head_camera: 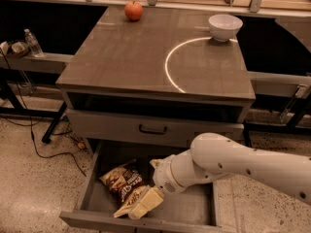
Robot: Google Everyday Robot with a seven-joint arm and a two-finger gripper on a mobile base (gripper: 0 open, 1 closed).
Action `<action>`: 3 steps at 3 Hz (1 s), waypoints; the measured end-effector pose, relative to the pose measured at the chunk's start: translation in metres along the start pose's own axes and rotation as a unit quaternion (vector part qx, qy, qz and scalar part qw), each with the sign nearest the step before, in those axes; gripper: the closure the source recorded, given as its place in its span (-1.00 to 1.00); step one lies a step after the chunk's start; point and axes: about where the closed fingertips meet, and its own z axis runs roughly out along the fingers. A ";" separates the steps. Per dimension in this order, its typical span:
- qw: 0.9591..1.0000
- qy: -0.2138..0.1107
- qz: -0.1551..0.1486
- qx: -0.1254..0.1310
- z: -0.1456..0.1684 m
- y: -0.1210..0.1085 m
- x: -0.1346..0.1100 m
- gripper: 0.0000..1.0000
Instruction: Pick brown chip bag from middle drawer and place on counter
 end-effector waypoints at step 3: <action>0.990 -0.049 0.103 0.079 0.074 -0.054 0.039 -1.00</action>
Offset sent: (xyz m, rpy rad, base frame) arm 0.0411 0.0161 -0.1057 0.0442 0.0301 -0.3160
